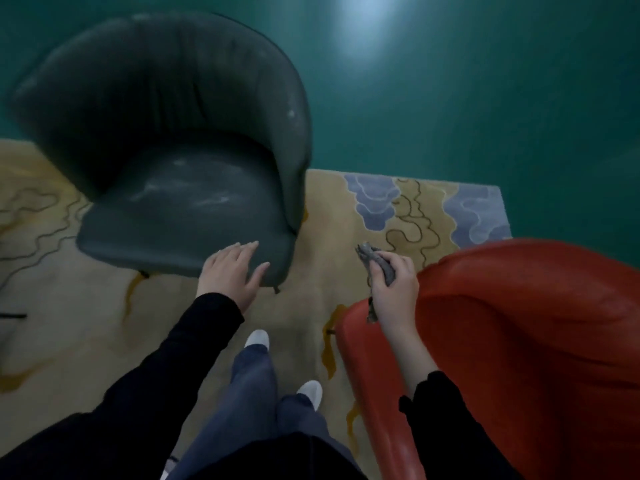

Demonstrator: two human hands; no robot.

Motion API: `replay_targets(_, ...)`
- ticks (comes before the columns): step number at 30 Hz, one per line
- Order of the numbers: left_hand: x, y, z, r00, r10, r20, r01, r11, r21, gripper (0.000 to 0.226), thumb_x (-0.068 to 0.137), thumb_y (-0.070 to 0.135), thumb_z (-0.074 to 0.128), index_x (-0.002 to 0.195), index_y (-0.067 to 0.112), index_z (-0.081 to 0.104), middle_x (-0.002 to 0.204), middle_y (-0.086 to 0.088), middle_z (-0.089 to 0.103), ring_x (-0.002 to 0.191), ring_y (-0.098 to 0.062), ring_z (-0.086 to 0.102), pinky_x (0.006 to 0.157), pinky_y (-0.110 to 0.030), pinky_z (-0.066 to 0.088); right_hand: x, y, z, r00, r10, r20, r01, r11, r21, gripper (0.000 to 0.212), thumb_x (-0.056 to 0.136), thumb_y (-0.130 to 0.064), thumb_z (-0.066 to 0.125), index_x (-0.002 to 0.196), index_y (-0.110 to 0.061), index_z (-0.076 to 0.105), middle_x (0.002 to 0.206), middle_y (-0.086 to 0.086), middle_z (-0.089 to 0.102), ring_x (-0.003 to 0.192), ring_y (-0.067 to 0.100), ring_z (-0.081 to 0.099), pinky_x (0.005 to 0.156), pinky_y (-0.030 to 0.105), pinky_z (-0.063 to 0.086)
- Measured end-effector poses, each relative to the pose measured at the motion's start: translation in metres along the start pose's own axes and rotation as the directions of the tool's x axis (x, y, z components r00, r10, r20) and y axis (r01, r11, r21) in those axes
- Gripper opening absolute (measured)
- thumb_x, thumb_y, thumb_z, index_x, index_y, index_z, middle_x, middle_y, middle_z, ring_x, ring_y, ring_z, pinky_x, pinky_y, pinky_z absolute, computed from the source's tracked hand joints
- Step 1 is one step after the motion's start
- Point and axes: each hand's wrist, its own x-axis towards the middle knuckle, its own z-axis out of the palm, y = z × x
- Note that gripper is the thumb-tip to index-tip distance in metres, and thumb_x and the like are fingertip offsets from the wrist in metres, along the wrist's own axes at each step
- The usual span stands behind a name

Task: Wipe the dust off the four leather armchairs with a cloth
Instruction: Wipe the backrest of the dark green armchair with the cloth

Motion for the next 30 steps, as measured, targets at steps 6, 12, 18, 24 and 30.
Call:
replay_targets(6,-0.016,-0.052,-0.038,0.969,-0.231,-0.091,0.224,0.972,-0.076,0.052,0.098,0.039,0.05,0.142,0.011,0.047,0.139,-0.011,0.054,0.13,-0.028,0.047,0.106,-0.041,0.034,0.017,-0.077,0.053,0.958,-0.198,0.208,0.196,0.98,0.033,0.015,0.091,-0.009,0.061,0.105,-0.005,0.065,0.1,-0.001,0.048,0.082,-0.005,0.043,0.075,-0.002,0.03)
replay_targets(12,-0.007,-0.101,-0.055,0.929,-0.367,-0.045,0.349,0.91,-0.225,0.059,0.098,0.045,0.046,0.149,0.018,0.035,0.151,-0.004,0.041,0.137,-0.022,0.038,0.112,-0.039,0.032,0.018,-0.136,0.113,0.894,-0.292,0.339,0.309,0.951,0.003,0.018,0.091,-0.011,0.061,0.107,-0.006,0.065,0.103,-0.001,0.05,0.089,0.008,0.046,0.073,-0.004,0.03)
replay_targets(18,0.005,-0.163,-0.083,0.886,-0.462,-0.043,0.43,0.853,-0.297,0.06,0.098,0.048,0.047,0.149,0.019,0.033,0.147,-0.005,0.046,0.135,-0.023,0.04,0.108,-0.037,0.035,0.021,-0.177,0.168,0.867,-0.266,0.422,0.299,0.954,-0.011,0.018,0.092,-0.017,0.06,0.109,-0.012,0.065,0.106,0.0,0.052,0.092,0.008,0.051,0.073,0.001,0.036)
replay_targets(24,0.017,-0.224,-0.112,0.851,-0.523,-0.051,0.48,0.813,-0.329,0.061,0.097,0.049,0.047,0.148,0.019,0.035,0.147,-0.005,0.045,0.135,-0.025,0.041,0.109,-0.04,0.035,0.033,-0.213,0.212,0.864,-0.26,0.432,0.3,0.954,-0.027,0.019,0.093,-0.017,0.059,0.111,-0.012,0.064,0.105,-0.002,0.051,0.093,0.008,0.05,0.082,0.021,0.042)
replay_targets(30,0.028,-0.267,-0.127,0.799,-0.598,-0.062,0.533,0.752,-0.387,0.058,0.096,0.049,0.048,0.145,0.018,0.04,0.15,-0.002,0.042,0.136,-0.022,0.039,0.111,-0.042,0.035,0.049,-0.236,0.254,0.84,-0.254,0.479,0.303,0.953,-0.026,0.018,0.092,-0.015,0.06,0.109,-0.01,0.065,0.106,0.002,0.053,0.093,0.011,0.052,0.085,0.025,0.042)
